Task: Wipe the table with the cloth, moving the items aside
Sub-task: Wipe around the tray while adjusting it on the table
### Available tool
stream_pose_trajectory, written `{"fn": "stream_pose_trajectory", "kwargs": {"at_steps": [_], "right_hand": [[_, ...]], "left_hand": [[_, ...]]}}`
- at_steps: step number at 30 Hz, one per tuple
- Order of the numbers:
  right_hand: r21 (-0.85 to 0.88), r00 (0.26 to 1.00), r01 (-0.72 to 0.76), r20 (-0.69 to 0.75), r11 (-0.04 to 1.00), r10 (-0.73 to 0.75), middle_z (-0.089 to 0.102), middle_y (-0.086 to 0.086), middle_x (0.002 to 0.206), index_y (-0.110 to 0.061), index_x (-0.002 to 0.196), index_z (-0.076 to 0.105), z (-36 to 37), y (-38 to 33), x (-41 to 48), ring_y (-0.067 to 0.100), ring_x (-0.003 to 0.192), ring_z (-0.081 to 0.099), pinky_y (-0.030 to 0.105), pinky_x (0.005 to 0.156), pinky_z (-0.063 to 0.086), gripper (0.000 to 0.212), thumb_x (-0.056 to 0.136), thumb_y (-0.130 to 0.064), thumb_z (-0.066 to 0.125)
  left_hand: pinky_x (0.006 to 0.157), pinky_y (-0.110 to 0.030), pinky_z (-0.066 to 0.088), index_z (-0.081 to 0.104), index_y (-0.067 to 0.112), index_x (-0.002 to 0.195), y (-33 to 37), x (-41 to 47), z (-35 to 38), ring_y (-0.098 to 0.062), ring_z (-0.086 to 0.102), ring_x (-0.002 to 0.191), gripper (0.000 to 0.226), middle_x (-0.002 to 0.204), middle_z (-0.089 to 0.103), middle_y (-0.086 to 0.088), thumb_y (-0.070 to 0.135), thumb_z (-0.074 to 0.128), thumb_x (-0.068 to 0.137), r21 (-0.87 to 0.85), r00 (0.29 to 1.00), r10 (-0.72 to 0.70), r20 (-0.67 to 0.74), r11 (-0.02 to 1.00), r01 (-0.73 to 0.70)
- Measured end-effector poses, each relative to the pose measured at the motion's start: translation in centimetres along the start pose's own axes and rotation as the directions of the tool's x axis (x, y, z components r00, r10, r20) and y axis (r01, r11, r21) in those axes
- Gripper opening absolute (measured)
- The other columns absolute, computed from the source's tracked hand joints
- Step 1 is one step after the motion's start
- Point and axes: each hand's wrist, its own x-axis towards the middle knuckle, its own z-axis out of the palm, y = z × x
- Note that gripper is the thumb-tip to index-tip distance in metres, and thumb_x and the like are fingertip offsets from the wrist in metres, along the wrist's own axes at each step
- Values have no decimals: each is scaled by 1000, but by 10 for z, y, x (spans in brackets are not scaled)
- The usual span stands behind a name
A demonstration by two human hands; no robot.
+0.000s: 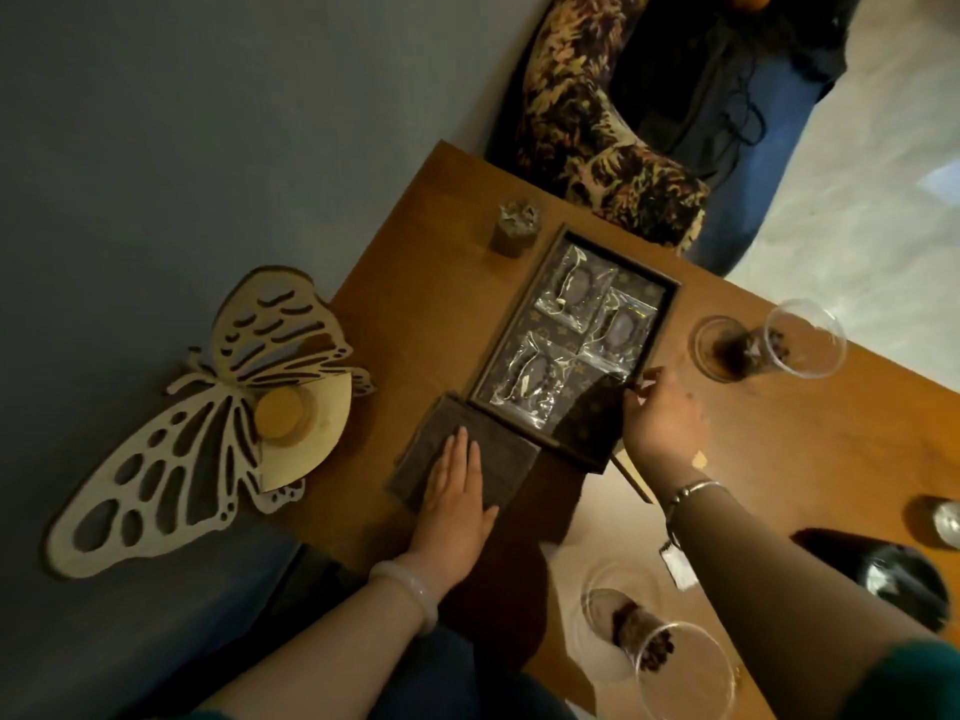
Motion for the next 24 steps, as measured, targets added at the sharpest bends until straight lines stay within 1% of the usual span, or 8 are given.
{"fn": "stream_pose_trajectory", "kwargs": {"at_steps": [4, 7, 10, 12, 14, 17, 20, 24], "right_hand": [[-203, 995, -84, 43, 975, 95, 60, 14, 122, -10, 123, 47, -6, -5, 32, 35, 122, 49, 46, 99, 36, 39, 95, -34, 57], [-279, 989, -90, 90, 956, 119, 66, 10, 114, -13, 113, 56, 2, -3, 48, 32, 117, 54, 46, 99, 33, 34, 94, -41, 55], [-271, 982, -120, 108, 955, 154, 68, 8, 102, -17, 105, 57, 6, -3, 55, 31, 108, 58, 44, 94, 31, 26, 92, -39, 54], [-259, 982, -132, 97, 957, 161, 67, 8, 99, -17, 102, 56, 6, -3, 54, 31, 105, 58, 43, 91, 30, 22, 92, -36, 54], [-262, 982, -137, 90, 955, 166, 67, 8, 99, -15, 101, 56, 5, -1, 53, 32, 103, 58, 43, 90, 31, 20, 92, -33, 55], [-255, 976, -171, 89, 952, 199, 66, 9, 102, -14, 105, 55, 2, 9, 50, 32, 104, 58, 43, 92, 31, 20, 93, -30, 55], [-232, 965, -216, 99, 949, 244, 66, 11, 103, -12, 107, 53, -1, 19, 49, 33, 103, 59, 44, 95, 32, 20, 93, -27, 56], [-197, 961, -240, 93, 951, 262, 64, 13, 107, -10, 110, 53, -1, 24, 49, 36, 105, 58, 46, 97, 33, 20, 94, -22, 56]], "left_hand": [[120, -36, -1, -15, 19, 151, -10, 11, 2, -20, -19, 145, 85, 156, -29, -4, 44, 45, 96, 10, 1000, 24, -2, 1000, -24], [120, -38, -4, -21, 22, 149, -18, 13, 7, -21, -25, 143, 83, 154, -34, -4, 48, 40, 97, 82, 998, 54, 18, 995, -55], [118, -44, -9, -22, 30, 148, -25, 14, 16, -22, -29, 142, 79, 153, -34, -3, 50, 35, 97, 139, 997, 81, 11, 987, -82], [118, -44, -5, -13, 33, 151, -30, 16, 22, -23, -23, 145, 76, 158, -26, -2, 50, 36, 95, 145, 996, 88, -5, 986, -87], [116, -44, -1, -4, 32, 153, -35, 17, 24, -23, -16, 147, 76, 160, -17, -3, 52, 36, 92, 146, 996, 83, -12, 986, -80], [116, -43, 0, -5, 34, 152, -41, 16, 24, -21, -16, 147, 73, 161, -17, -2, 56, 29, 92, 165, 996, 90, -24, 983, -84], [116, -43, 2, -1, 32, 153, -46, 17, 21, -22, -10, 147, 71, 162, -10, -4, 60, 24, 93, 149, 997, 38, -63, 988, -29], [116, -43, -1, -1, 33, 153, -52, 21, 19, -21, -13, 147, 70, 161, -14, -1, 60, 24, 93, 126, 996, -2, -89, 992, 13]]}}
